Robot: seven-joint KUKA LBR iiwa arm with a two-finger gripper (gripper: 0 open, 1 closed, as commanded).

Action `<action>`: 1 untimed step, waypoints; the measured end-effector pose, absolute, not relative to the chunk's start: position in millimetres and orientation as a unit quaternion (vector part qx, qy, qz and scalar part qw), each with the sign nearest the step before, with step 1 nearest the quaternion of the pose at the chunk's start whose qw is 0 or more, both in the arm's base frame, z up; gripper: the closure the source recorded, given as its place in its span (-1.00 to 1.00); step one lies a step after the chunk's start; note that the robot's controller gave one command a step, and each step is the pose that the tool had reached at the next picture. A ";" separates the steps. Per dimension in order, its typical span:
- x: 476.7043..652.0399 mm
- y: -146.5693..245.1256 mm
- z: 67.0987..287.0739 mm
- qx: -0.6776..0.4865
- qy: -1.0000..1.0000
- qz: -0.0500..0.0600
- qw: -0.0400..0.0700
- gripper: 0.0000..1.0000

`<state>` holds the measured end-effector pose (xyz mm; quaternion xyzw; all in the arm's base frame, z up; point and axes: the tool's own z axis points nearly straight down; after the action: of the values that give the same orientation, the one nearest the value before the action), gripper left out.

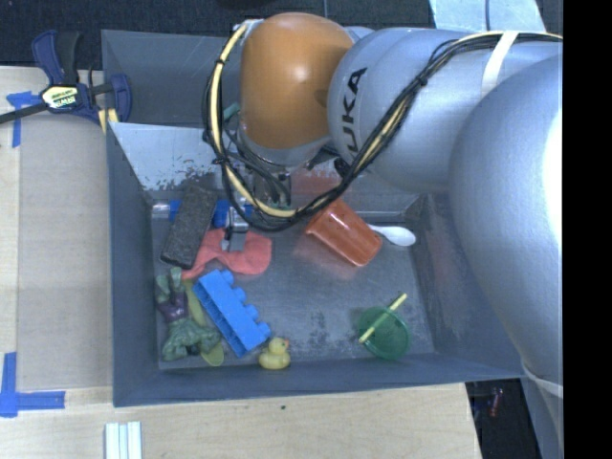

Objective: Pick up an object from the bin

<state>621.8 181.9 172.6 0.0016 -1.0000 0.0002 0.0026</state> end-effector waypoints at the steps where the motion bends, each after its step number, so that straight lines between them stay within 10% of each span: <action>1: 623.4 180.9 178.3 0.000 -1.000 0.000 -0.001 -1.00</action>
Offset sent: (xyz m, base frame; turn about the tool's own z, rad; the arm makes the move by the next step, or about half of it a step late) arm -0.0187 -0.0342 -0.1010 -0.1029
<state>623.4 180.9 178.3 0.0001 -1.0000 -0.0005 -0.0014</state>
